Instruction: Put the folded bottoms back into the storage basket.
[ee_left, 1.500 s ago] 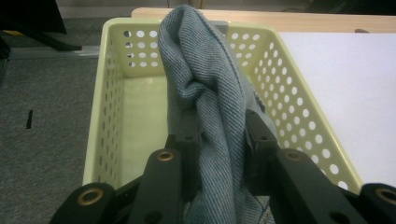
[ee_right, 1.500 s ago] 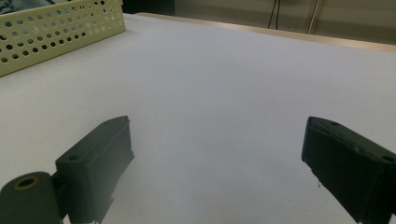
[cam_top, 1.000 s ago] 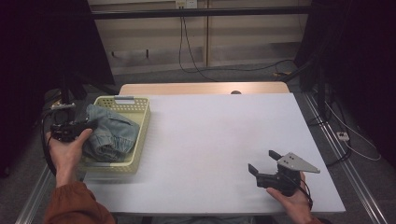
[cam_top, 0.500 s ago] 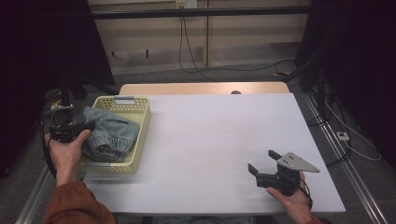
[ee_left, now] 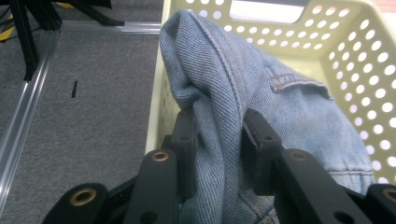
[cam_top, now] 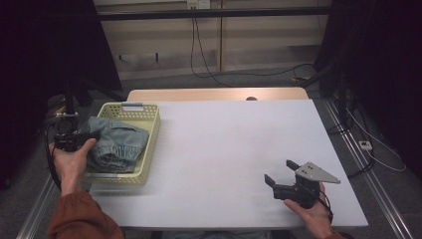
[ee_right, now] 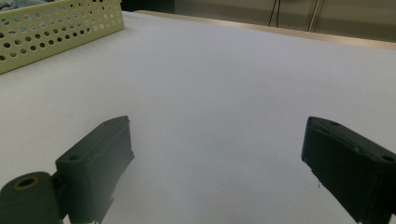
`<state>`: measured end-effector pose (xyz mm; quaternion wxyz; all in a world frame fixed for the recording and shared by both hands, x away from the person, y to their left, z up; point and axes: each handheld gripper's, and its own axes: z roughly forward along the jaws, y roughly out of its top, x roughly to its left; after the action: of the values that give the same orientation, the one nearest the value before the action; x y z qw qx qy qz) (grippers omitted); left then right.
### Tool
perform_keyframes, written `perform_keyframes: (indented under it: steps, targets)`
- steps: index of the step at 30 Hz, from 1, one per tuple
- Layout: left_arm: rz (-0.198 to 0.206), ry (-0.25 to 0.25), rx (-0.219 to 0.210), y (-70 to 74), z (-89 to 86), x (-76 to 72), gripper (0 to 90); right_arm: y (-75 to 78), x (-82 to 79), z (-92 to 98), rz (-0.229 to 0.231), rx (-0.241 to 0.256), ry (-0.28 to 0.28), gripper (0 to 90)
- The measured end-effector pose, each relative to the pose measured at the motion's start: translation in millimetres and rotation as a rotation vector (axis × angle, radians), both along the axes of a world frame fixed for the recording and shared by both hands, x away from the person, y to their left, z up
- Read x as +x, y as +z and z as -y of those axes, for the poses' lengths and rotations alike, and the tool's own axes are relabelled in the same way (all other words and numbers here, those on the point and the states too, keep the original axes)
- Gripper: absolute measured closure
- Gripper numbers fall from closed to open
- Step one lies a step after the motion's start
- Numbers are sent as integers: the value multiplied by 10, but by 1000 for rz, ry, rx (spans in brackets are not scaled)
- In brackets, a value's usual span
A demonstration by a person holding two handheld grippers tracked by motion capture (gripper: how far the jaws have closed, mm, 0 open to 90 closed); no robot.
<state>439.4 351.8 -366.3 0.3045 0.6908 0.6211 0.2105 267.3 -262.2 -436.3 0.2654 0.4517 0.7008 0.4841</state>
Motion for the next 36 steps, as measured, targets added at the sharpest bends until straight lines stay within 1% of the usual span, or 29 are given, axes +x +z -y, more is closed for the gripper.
perform_keyframes:
  steps: [1,2,3,5,6,7,8,10,13,15,16,17,18,19,20,24,25,26,27,28,30,31,32,33,34,35,36]
  targets:
    - [4,9,-5,-10,10,9,693,0,0,0,0,0,0,86]
    - [-4,-2,2,-15,6,12,693,0,0,1,-1,2,-1,86]
    - [-4,2,-1,-25,12,19,693,0,1,2,-3,3,-2,86]
    - [-27,-9,6,-37,4,28,688,0,1,4,-3,4,-2,86]
    - [-48,-38,30,-34,-25,26,685,1,2,4,-2,3,-3,86]
    - [-54,-37,30,-41,-30,30,684,0,2,6,-2,1,-2,86]
    - [-33,-2,-1,-66,-1,39,683,0,3,7,-2,1,-2,86]
    - [-37,-9,3,-72,-6,40,681,-1,4,8,-3,1,-2,86]
    - [-38,-11,-5,-79,4,52,679,-1,5,8,-4,1,-3,86]
    - [-46,-26,-4,-84,11,65,676,-1,5,8,-3,1,-3,86]
    - [-63,-52,12,-78,-2,69,675,-1,5,8,-3,1,-3,86]
    - [-47,-29,-8,-94,25,80,673,-2,6,7,-4,1,-3,86]
    - [-51,-35,-8,-97,28,86,672,-2,6,8,-4,1,-3,86]
    - [-63,-59,10,-91,12,89,672,-1,5,8,-3,1,-3,86]
    - [-45,-34,-10,-104,32,94,671,-1,5,9,-3,1,-3,86]
    - [-48,-25,-13,-115,41,102,672,-2,8,10,-3,3,-1,86]
    - [-50,-27,-10,-119,43,105,672,-3,8,9,-3,1,0,86]
    - [-65,-49,6,-116,33,106,672,-4,9,9,-3,0,1,86]
    - [-58,-36,-7,-130,57,111,672,-3,9,6,-4,3,-1,86]
    - [-59,-37,-5,-141,72,116,668,-3,10,7,-4,3,-1,86]
    - [-70,-57,1,-160,92,133,662,-2,9,8,-4,2,-1,86]
    - [-67,-49,-3,-171,108,140,662,-2,9,8,-4,1,1,86]
    - [-78,-62,18,-171,103,143,660,-2,8,7,-4,1,1,86]
    - [-74,-47,10,-184,121,150,654,-2,8,6,-3,1,2,86]
    - [-81,-47,13,-188,120,153,645,-1,7,6,-3,1,1,86]
    - [-79,-36,12,-196,114,160,638,-2,8,7,-4,1,2,86]
    - [-83,-17,10,-200,105,165,631,-3,8,6,-5,1,1,86]
